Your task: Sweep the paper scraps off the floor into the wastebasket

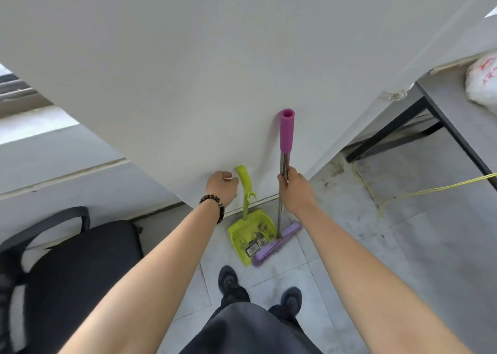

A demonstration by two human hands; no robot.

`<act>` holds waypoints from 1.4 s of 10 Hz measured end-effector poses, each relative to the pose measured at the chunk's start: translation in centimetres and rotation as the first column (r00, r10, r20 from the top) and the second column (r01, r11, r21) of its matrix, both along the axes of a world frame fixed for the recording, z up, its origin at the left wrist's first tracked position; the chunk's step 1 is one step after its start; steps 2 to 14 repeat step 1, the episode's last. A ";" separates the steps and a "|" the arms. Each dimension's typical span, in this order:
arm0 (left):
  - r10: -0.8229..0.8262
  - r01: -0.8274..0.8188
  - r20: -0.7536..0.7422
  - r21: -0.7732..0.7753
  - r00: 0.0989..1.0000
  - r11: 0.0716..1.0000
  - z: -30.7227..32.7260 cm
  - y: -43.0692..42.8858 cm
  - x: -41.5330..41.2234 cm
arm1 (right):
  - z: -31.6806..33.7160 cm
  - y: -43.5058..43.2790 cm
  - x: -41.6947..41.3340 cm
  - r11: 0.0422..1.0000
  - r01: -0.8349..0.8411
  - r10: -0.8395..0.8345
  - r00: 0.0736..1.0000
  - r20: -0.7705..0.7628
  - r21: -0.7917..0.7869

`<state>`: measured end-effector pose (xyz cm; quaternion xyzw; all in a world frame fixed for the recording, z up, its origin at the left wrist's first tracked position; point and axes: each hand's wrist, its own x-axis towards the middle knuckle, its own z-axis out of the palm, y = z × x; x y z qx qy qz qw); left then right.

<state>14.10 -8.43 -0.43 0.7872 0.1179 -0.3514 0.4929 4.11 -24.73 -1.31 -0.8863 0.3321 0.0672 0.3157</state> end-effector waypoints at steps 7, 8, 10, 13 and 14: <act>-0.246 0.207 0.125 0.265 0.961 0.942 1.2 2.0 -1.9 | 0.2 -0.2 -2.3 0.996 -0.081 0.088 0.979 -0.182 0.044; -0.246 0.207 0.125 0.265 0.961 0.942 1.2 2.0 -1.9 | 0.2 -0.2 -2.3 0.996 -0.081 0.088 0.979 -0.182 0.044; -0.246 0.207 0.125 0.265 0.961 0.942 1.2 2.0 -1.9 | 0.2 -0.2 -2.3 0.996 -0.081 0.088 0.979 -0.182 0.044; -0.246 0.207 0.125 0.265 0.961 0.942 1.2 2.0 -1.9 | 0.2 -0.2 -2.3 0.996 -0.081 0.088 0.979 -0.182 0.044; -0.246 0.207 0.125 0.265 0.961 0.942 1.2 2.0 -1.9 | 0.2 -0.2 -2.3 0.996 -0.081 0.088 0.979 -0.182 0.044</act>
